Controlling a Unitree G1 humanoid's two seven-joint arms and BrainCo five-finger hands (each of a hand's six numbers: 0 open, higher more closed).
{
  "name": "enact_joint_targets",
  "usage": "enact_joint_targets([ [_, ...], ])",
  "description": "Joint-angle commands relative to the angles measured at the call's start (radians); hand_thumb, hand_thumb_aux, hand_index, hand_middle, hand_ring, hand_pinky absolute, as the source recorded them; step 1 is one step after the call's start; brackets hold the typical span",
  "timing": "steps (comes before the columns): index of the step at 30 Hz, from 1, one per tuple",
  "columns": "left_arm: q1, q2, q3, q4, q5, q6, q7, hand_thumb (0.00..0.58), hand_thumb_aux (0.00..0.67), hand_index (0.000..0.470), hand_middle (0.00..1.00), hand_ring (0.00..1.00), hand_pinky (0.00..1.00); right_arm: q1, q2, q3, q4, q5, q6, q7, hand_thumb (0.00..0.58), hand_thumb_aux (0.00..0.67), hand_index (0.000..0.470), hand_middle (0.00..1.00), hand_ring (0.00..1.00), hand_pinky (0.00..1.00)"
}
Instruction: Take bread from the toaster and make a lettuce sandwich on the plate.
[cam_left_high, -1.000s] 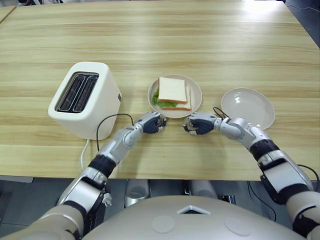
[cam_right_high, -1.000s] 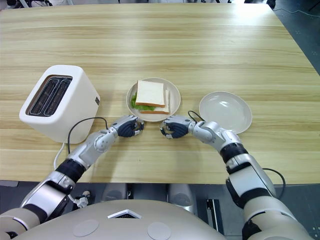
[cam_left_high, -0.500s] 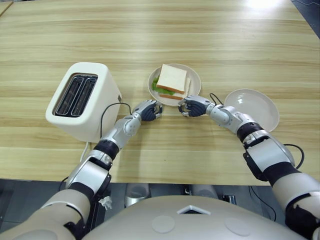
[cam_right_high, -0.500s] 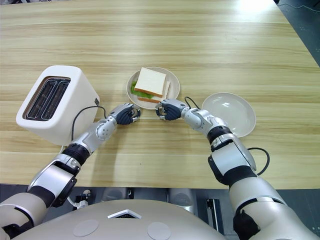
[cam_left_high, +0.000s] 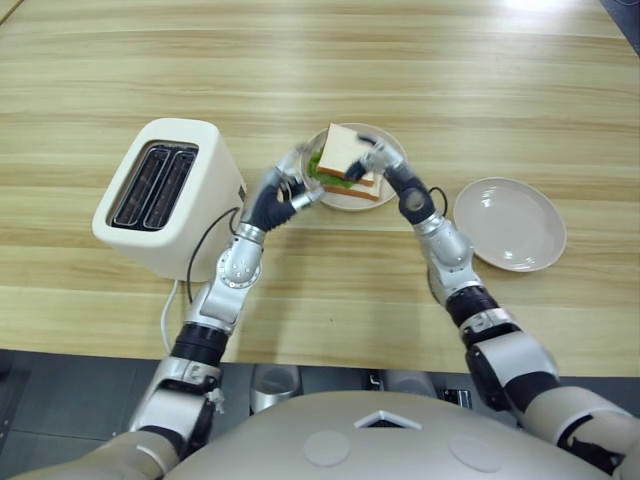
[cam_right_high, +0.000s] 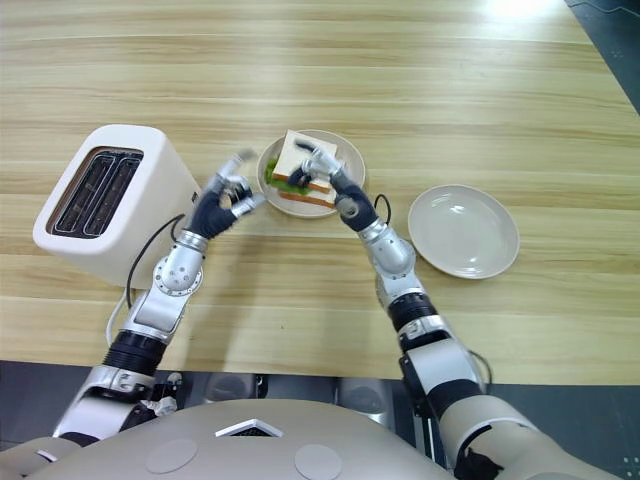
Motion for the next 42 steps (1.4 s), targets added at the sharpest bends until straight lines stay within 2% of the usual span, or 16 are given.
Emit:
enact_joint_targets([
  [1,0.043,-0.01,0.061,-0.039,-0.04,-0.035,0.027,0.0,0.0,0.0,0.0,0.0,0.0,-0.011,0.014,-0.041,0.059,-0.042,0.024,-0.008,0.0,0.0,0.0,0.0,0.0,0.0],
  [4,0.046,-0.038,0.096,-0.011,-0.063,-0.077,0.062,0.0,0.0,0.0,0.0,0.0,0.0,-0.007,0.025,-0.078,0.084,-0.051,0.024,-0.033,0.0,0.0,0.0,0.0,0.0,0.0],
  [8,0.054,-0.047,0.069,0.007,-0.06,-0.131,0.022,0.0,0.0,0.0,0.0,0.0,0.0,0.0,0.032,-0.109,0.1,-0.094,0.005,-0.064,0.0,0.0,0.0,0.0,0.0,0.0],
  [19,0.059,-0.043,0.053,-0.011,-0.028,-0.189,-0.015,0.0,0.0,0.0,0.0,0.0,0.0,0.021,0.037,-0.16,0.07,-0.135,-0.015,-0.099,0.0,0.0,0.0,0.0,0.0,0.0],
  [42,0.062,-0.074,0.091,0.003,-0.013,-0.16,0.033,0.0,0.0,0.0,0.0,0.0,0.0,-0.001,0.046,-0.212,0.084,-0.101,0.005,-0.082,0.0,0.0,0.0,0.0,0.0,0.0],
])
